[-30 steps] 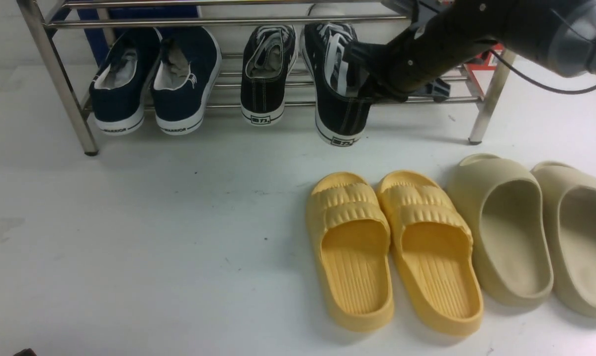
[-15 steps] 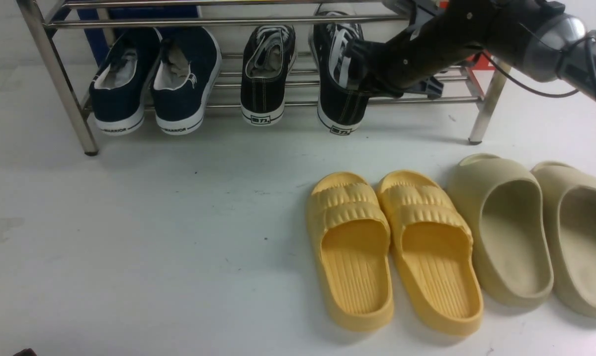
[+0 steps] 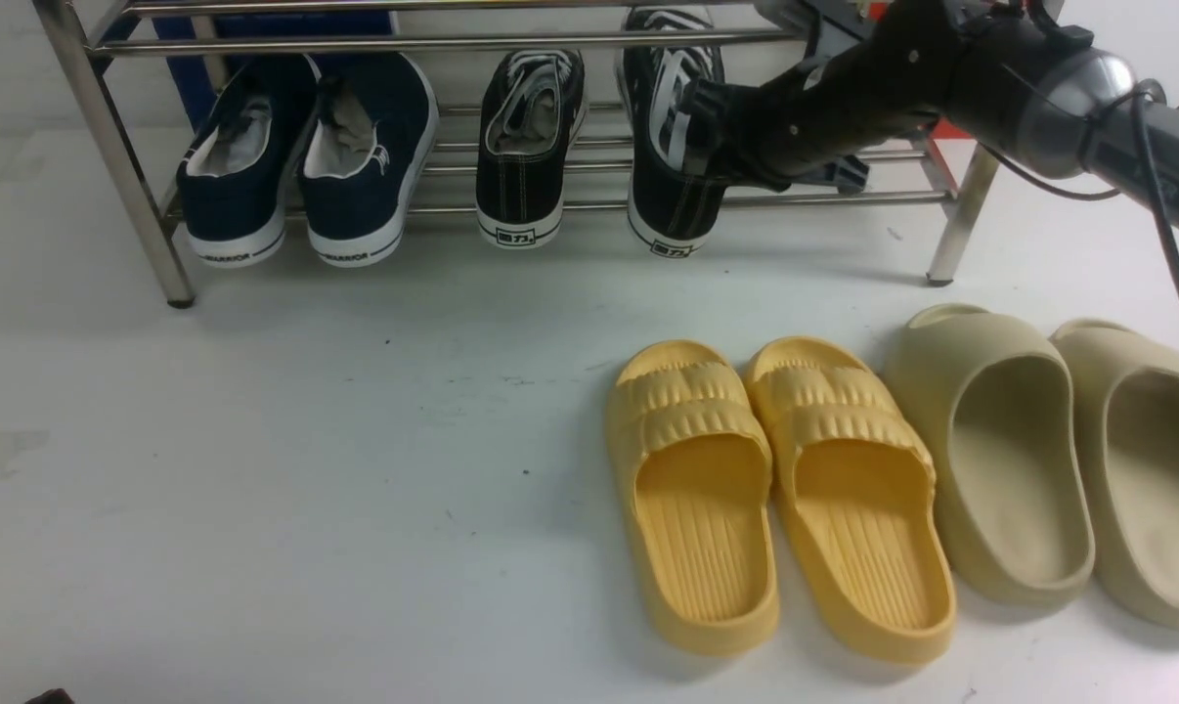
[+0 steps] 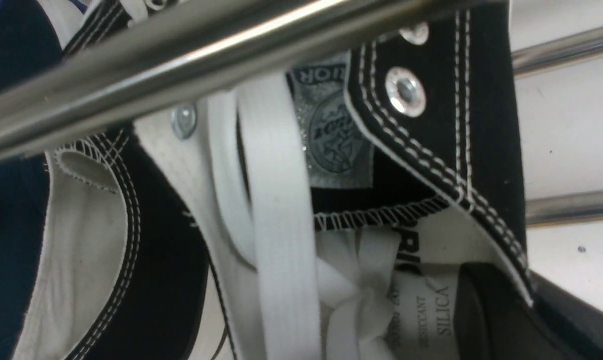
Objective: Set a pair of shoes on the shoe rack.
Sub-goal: Use the right arm to put a shoe into the shoe rack
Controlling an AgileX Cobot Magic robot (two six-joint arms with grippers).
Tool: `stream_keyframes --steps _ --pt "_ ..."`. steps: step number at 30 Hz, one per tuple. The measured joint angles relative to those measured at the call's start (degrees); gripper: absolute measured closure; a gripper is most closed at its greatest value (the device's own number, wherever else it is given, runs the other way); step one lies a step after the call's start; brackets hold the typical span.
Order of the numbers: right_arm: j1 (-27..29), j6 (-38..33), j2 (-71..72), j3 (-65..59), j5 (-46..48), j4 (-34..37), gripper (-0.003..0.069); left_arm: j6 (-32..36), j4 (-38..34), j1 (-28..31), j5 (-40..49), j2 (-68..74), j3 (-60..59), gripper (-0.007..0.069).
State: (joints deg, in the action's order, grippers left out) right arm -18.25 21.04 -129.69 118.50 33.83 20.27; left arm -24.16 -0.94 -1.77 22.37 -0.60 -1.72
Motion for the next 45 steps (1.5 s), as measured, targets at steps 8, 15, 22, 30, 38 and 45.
stream_keyframes --steps 8,15,22,30,38,45 --pt "-0.35 0.0 0.0 0.06 -1.15 0.0 0.058 0.0 0.0 0.0 0.0 0.0 0.0 0.0552" --pt "-0.62 -0.13 0.7 0.28 -3.04 0.39 0.0393 0.0 0.0 0.0 0.0 0.0 0.0 0.0549" --pt "-0.8 -3.32 6.71 0.62 5.58 -1.28 0.0286 0.0 0.0 0.0 0.0 0.0 0.0 0.0542" --pt "-3.53 -13.99 13.91 0.69 30.66 -8.12 0.0393 0.0 0.0 0.0 0.0 0.0 0.0 0.0533" --pt "-6.19 -23.25 8.82 0.73 31.84 -10.83 0.0662 0.0 0.0 0.0 0.0 0.0 0.0 0.0528" --pt "-6.33 -24.13 2.68 0.73 22.28 -11.6 0.0661 0.0 0.0 0.0 0.0 0.0 0.0 0.0524"
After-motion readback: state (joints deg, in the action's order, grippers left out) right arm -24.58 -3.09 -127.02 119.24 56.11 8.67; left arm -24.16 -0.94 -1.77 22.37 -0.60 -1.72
